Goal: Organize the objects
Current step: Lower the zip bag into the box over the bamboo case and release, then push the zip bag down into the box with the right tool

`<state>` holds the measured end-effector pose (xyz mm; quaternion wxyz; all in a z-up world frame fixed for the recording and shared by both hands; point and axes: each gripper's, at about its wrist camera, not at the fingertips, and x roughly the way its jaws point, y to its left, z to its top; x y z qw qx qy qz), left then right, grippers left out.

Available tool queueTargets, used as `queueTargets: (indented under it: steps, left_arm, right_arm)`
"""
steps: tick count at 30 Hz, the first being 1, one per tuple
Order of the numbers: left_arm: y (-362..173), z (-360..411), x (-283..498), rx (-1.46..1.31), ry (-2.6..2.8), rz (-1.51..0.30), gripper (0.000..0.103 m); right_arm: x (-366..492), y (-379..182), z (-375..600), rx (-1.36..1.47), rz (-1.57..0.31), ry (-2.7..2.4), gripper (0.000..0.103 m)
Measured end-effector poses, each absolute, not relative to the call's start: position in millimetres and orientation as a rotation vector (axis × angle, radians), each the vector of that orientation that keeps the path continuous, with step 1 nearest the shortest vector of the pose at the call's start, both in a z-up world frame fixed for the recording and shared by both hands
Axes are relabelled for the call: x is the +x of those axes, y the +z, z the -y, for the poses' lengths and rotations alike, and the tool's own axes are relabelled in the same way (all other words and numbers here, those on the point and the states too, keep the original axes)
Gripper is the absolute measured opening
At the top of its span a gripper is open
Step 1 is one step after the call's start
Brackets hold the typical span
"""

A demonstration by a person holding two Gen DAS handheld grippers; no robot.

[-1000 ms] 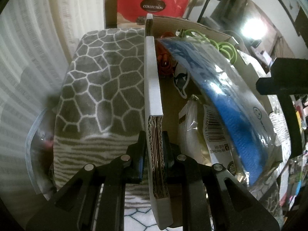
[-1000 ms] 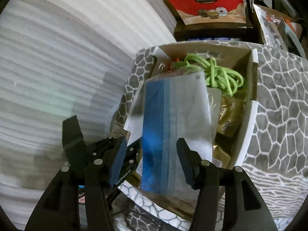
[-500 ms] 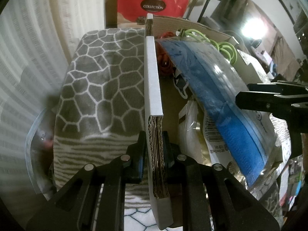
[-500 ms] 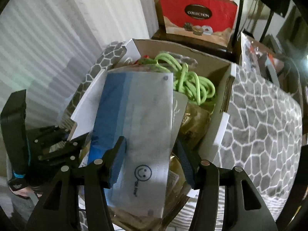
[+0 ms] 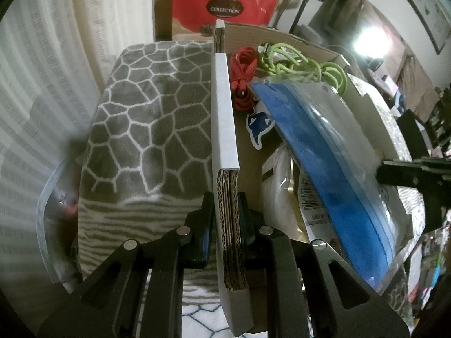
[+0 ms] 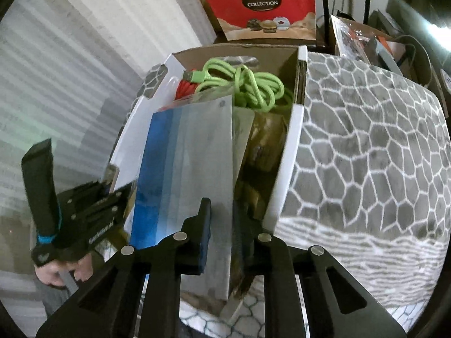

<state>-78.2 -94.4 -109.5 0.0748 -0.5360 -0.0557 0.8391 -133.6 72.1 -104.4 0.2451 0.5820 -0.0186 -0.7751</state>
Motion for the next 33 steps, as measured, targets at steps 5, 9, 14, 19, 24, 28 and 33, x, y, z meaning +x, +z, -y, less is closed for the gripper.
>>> queueTargets:
  steps: [5,9,14,19,24,28,33]
  left_arm:
    - [-109,96,-77,-1.606,2.517,0.173,0.014]
    - [-109,95,-76,-1.607,2.516,0.171,0.014]
    - [-109,96,-77,-1.608,2.517,0.175,0.014]
    - [-111,97,-81,-1.612,2.517,0.175,0.014]
    - [-110,96,-80,-1.612,2.519,0.177,0.014]
    - [-111,98,-83,-1.611,2.518,0.178,0.014]
    - [-110,97,-83,-1.611,2.518,0.185,0.014]
  right_arm:
    - [-123,-98,-76,1.582,0.054,-2.111,0.014]
    - [-119,-97,-82,1.592,0.061,-2.107,0.016]
    - [-117,-74,-82,1.431,0.080,-2.175,0.019]
    - [-126,-71,-46,1.300,0.025,-2.080,0.020]
    - [-126,-87,-8,1.256,-0.153,-2.056,0.020]
    - [-129,-104,-10,1.284,-0.216,-2.104,0.011]
    - [-147,-111,-35,1.308,-0.170,-2.204,0.004]
